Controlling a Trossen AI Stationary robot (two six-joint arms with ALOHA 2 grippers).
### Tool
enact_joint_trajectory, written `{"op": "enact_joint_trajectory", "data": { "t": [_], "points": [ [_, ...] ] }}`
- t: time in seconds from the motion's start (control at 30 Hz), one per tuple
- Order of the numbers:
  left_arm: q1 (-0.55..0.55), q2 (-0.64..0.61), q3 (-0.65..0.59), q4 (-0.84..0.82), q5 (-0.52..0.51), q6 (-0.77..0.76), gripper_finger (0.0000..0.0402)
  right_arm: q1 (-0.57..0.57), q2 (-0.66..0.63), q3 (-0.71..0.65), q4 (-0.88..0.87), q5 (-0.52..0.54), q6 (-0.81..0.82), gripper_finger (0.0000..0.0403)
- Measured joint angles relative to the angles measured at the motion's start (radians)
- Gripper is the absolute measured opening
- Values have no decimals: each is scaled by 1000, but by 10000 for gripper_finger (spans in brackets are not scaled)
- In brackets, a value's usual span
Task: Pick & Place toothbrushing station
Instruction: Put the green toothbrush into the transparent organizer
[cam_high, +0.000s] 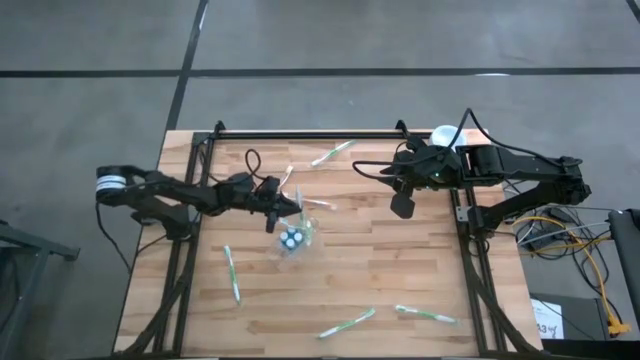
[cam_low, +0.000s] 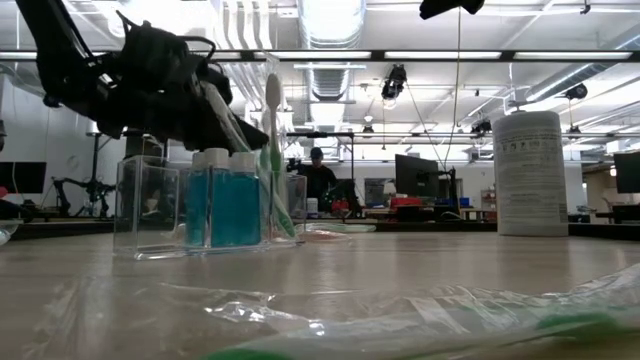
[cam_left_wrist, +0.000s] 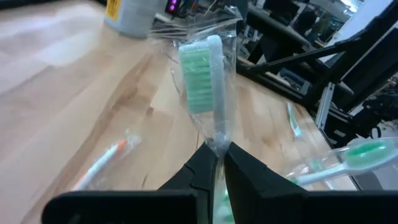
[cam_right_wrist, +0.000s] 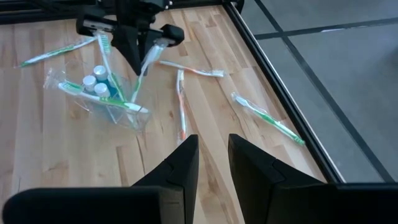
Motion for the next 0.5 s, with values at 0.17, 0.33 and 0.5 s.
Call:
{"op": "enact_joint_trajectory", "data": {
  "t": [0.17, 0.33, 0.5],
  "points": [
    [0, 32, 0, 4, -6, -42, 30, 0, 0, 0, 0, 0, 0, 82],
    [0, 52, 1, 3, 2, -83, 30, 0, 0, 0, 0, 0, 0, 82],
    [0, 44, 0, -6, 4, -90, 30, 0, 0, 0, 0, 0, 0, 82]
  ]
}}
